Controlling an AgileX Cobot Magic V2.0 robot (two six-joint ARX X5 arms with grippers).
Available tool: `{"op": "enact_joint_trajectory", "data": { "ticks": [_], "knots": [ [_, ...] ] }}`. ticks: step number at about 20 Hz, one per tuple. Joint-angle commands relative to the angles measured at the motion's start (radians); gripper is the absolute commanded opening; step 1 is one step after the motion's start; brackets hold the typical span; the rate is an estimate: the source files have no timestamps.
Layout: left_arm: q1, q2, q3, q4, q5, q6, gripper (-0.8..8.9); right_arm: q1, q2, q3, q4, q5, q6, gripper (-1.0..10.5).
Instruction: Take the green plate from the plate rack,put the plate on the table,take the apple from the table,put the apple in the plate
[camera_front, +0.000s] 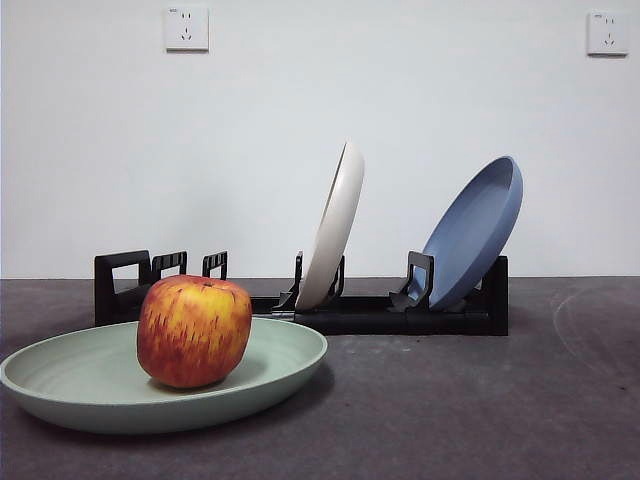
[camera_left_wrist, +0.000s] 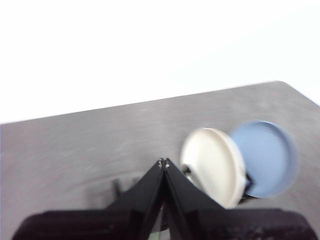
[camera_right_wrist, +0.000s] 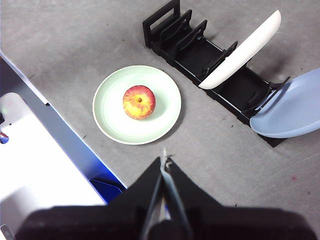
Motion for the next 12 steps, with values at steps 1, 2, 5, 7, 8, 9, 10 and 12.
{"op": "enact_joint_trajectory", "data": {
  "ticks": [1, 2, 5, 7, 8, 9, 10, 12],
  "knots": [
    [0.099, -0.080, -0.127, 0.064, 0.042, -0.005, -0.03, 0.000, -0.001, -0.009, -0.024, 0.001, 0.005, 0.0],
    [0.121, -0.137, -0.226, 0.143, 0.051, -0.004, -0.03, 0.000, -0.001, -0.009, -0.024, 0.001, 0.005, 0.0],
    [0.169, -0.337, -0.594, 0.455, 0.056, -0.004, -0.03, 0.000, -0.001, -0.009, -0.024, 0.001, 0.005, 0.0],
    [0.194, -0.464, -0.833, 0.640, 0.081, -0.014, -0.03, 0.000, -0.001, -0.009, -0.024, 0.001, 0.005, 0.0],
    [0.201, -0.515, -0.930, 0.710, 0.100, -0.021, -0.03, 0.000, -0.001, -0.009, -0.024, 0.001, 0.005, 0.0],
    [0.210, -0.576, -1.038, 0.786, 0.120, -0.021, -0.03, 0.000, -0.001, -0.009, -0.024, 0.001, 0.005, 0.0],
    [0.218, -0.626, -1.126, 0.843, 0.129, -0.021, -0.03, 0.000, -0.001, -0.009, -0.024, 0.001, 0.005, 0.0],
    [0.227, -0.720, -1.271, 0.894, 0.124, -0.020, -0.03, 0.000, -0.001, -0.009, -0.024, 0.001, 0.005, 0.0]
  ]
}}
